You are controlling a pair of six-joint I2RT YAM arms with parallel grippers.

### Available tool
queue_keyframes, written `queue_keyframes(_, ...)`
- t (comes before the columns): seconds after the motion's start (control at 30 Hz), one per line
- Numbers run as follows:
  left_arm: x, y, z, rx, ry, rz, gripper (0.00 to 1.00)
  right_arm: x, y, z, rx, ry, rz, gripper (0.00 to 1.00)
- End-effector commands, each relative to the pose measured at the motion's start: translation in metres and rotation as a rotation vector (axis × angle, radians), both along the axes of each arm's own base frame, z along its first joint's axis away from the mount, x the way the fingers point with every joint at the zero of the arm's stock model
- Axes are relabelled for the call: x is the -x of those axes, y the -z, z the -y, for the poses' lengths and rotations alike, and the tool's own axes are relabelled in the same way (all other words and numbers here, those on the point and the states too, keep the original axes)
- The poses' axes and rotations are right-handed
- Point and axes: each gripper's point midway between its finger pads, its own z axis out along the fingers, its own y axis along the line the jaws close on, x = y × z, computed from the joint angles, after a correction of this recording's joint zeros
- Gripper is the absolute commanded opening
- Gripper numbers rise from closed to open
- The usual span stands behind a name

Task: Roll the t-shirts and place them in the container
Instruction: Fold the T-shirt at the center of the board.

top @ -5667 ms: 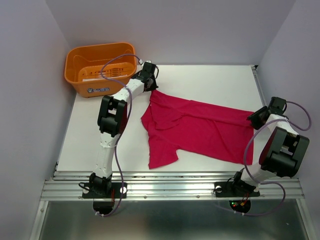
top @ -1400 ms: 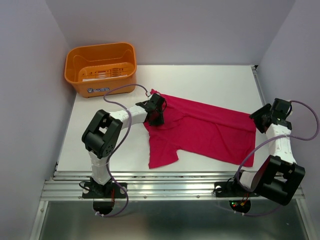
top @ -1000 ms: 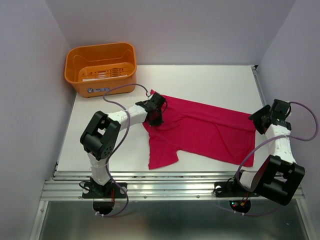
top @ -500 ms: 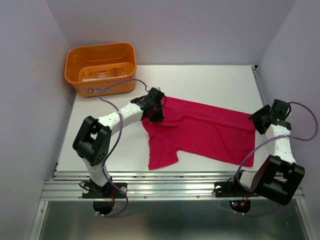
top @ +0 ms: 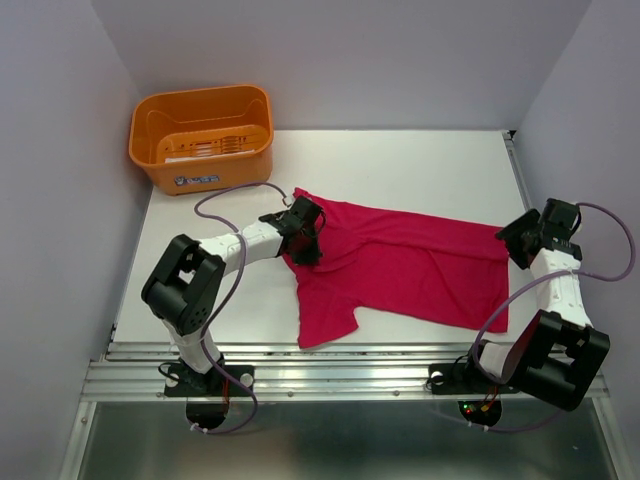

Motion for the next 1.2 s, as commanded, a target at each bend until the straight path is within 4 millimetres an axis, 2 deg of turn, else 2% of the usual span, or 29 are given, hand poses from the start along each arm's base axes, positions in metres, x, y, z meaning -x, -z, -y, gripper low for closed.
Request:
queue_keyframes(0.0,-0.002,0.000,0.006,0.025,-0.004,0.019,0.00,0.001,-0.001,-0.004,0.012,-0.035,-0.006,0.63)
queue_keyframes(0.07,-0.003,-0.003,0.006,0.025,0.009,0.027,0.00,0.000,0.000,-0.006,0.012,-0.049,-0.010,0.63)
queue_keyframes(0.1,-0.001,-0.002,0.004,0.012,0.014,0.018,0.06,0.000,-0.001,-0.007,0.013,-0.056,-0.010,0.63)
queue_keyframes(0.13,-0.002,-0.003,0.002,0.000,0.015,0.023,0.17,-0.001,-0.003,-0.006,0.017,-0.058,-0.007,0.63)
queue_keyframes(0.23,-0.007,-0.021,-0.002,-0.018,0.023,0.062,0.30,-0.007,-0.005,-0.016,0.033,-0.109,-0.014,0.63)
queue_keyframes(0.27,-0.017,-0.030,-0.008,-0.052,0.007,0.113,0.32,-0.011,-0.005,-0.019,0.045,-0.128,-0.026,0.68)
queue_keyframes(0.3,-0.021,-0.036,-0.011,-0.064,0.001,0.136,0.33,-0.017,-0.003,-0.033,0.050,-0.178,-0.039,0.69)
queue_keyframes(0.33,-0.030,-0.044,-0.017,-0.088,-0.024,0.181,0.34,-0.019,-0.001,-0.041,0.052,-0.202,-0.065,0.70)
queue_keyframes(0.37,-0.038,-0.052,-0.017,-0.093,-0.029,0.213,0.37,-0.028,-0.001,-0.043,0.076,-0.206,-0.086,0.71)
queue_keyframes(0.43,-0.051,-0.060,-0.017,-0.105,-0.015,0.253,0.37,-0.040,0.001,-0.061,0.102,-0.259,-0.101,0.72)
queue_keyframes(0.47,-0.064,-0.075,-0.013,-0.092,-0.023,0.293,0.37,-0.048,0.003,-0.065,0.096,-0.267,-0.104,0.72)
queue_keyframes(0.53,-0.077,-0.080,-0.008,-0.100,-0.008,0.322,0.37,-0.056,0.008,-0.071,0.075,-0.285,-0.104,0.72)
queue_keyframes(0.57,-0.087,-0.094,-0.002,-0.083,-0.011,0.354,0.37,-0.064,0.008,-0.074,0.075,-0.292,-0.096,0.71)
queue_keyframes(0.6,-0.093,-0.096,0.001,-0.084,-0.012,0.361,0.37,-0.067,0.011,-0.074,0.071,-0.292,-0.100,0.71)
queue_keyframes(0.63,-0.099,-0.090,0.003,-0.096,-0.010,0.352,0.37,-0.070,0.019,-0.077,0.066,-0.304,-0.120,0.71)
queue_keyframes(0.67,-0.110,-0.101,0.008,-0.077,-0.015,0.371,0.37,-0.076,0.018,-0.077,0.066,-0.301,-0.112,0.71)
queue_keyframes(0.73,-0.121,-0.100,0.015,-0.068,-0.008,0.370,0.36,-0.080,0.023,-0.076,0.064,-0.301,-0.120,0.71)
queue_keyframes(0.77,-0.126,-0.088,0.020,-0.071,0.008,0.347,0.36,-0.083,0.028,-0.076,0.061,-0.302,-0.131,0.71)
queue_keyframes(0.8,-0.134,-0.093,0.025,-0.059,0.008,0.359,0.36,-0.085,0.031,-0.076,0.060,-0.303,-0.137,0.71)
queue_keyframes(0.83,-0.139,-0.081,0.026,-0.073,0.010,0.341,0.35,-0.088,0.030,-0.074,0.064,-0.298,-0.137,0.72)
queue_keyframes(0.87,-0.143,-0.078,0.027,-0.076,0.011,0.338,0.35,-0.089,0.037,-0.072,0.065,-0.287,-0.155,0.72)
queue_keyframes(0.9,-0.150,-0.079,0.026,-0.079,0.002,0.340,0.35,-0.089,0.039,-0.069,0.075,-0.269,-0.164,0.73)
queue_keyframes(1.0,-0.164,-0.059,0.018,-0.094,-0.027,0.312,0.35,-0.090,0.048,-0.065,0.084,-0.255,-0.189,0.73)
queue_keyframes(1.17,-0.175,-0.032,0.000,-0.123,-0.053,0.261,0.35,-0.086,0.062,-0.060,0.098,-0.232,-0.216,0.74)
